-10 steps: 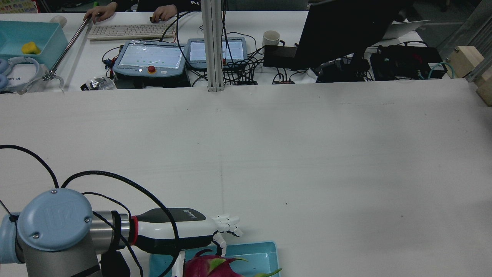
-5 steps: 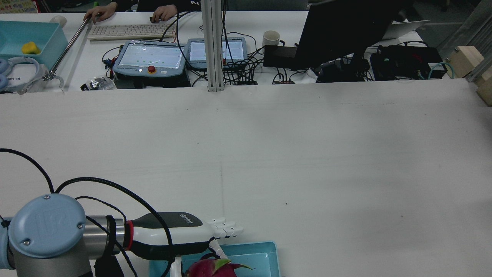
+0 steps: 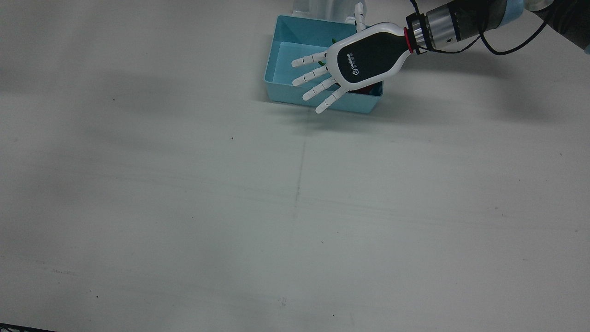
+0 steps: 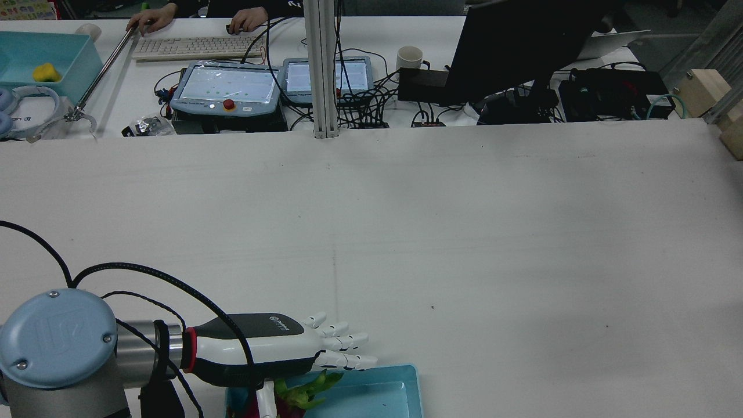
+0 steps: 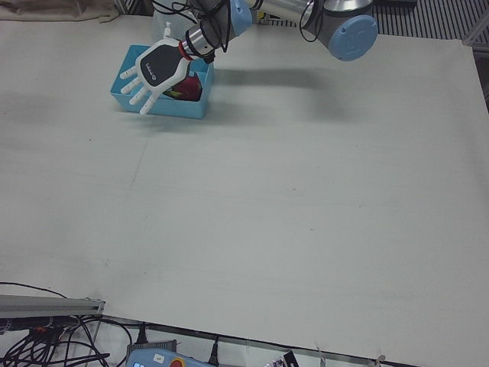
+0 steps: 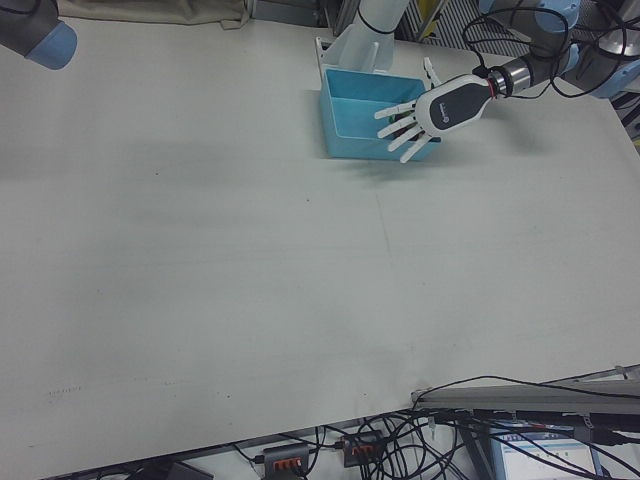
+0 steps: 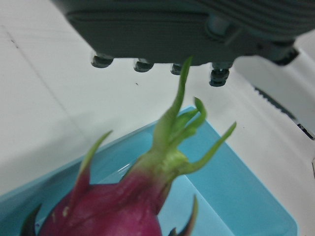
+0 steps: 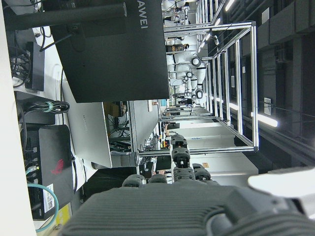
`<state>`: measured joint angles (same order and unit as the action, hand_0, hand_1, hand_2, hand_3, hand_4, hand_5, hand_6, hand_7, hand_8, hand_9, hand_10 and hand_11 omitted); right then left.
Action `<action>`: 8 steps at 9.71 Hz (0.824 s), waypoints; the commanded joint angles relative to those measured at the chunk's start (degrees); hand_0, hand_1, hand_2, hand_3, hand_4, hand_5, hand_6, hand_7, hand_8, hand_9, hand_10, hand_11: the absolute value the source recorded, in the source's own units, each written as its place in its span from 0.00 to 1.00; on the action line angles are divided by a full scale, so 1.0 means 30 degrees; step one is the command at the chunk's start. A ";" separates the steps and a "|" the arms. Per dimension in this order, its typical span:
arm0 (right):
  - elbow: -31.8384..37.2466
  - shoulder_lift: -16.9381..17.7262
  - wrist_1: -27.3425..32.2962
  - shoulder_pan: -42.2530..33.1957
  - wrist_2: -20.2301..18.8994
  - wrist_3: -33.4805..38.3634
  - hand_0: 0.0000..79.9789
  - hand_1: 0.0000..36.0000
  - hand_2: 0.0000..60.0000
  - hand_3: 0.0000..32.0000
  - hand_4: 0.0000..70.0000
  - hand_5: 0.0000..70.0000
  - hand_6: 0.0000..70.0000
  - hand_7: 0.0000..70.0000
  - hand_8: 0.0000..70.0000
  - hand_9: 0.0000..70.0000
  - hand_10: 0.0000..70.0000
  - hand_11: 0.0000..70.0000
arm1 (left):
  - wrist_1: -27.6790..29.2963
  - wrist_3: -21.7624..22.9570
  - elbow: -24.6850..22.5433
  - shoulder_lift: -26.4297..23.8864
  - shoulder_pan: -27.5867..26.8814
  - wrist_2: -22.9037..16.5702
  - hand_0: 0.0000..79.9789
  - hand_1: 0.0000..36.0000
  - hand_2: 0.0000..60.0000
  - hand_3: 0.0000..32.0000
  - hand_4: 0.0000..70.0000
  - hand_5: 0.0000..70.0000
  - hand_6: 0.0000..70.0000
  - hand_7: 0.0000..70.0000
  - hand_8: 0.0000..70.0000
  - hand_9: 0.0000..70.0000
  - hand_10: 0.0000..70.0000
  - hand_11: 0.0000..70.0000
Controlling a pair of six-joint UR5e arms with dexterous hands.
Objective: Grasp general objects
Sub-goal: 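Lower the dragon fruit into the blue tray with the left hand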
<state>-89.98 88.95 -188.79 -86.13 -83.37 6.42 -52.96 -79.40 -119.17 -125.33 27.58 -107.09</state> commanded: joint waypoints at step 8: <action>-0.0065 -0.0001 0.0000 0.0000 -0.0013 -0.0088 0.00 0.00 0.00 0.00 0.00 0.00 0.00 0.00 0.00 0.00 0.00 0.00 | 0.4462 0.5074 0.3827 -0.2930 1.0309 -0.0222 0.58 0.09 0.00 0.24 0.00 0.00 0.00 0.04 0.00 0.00 0.00 0.00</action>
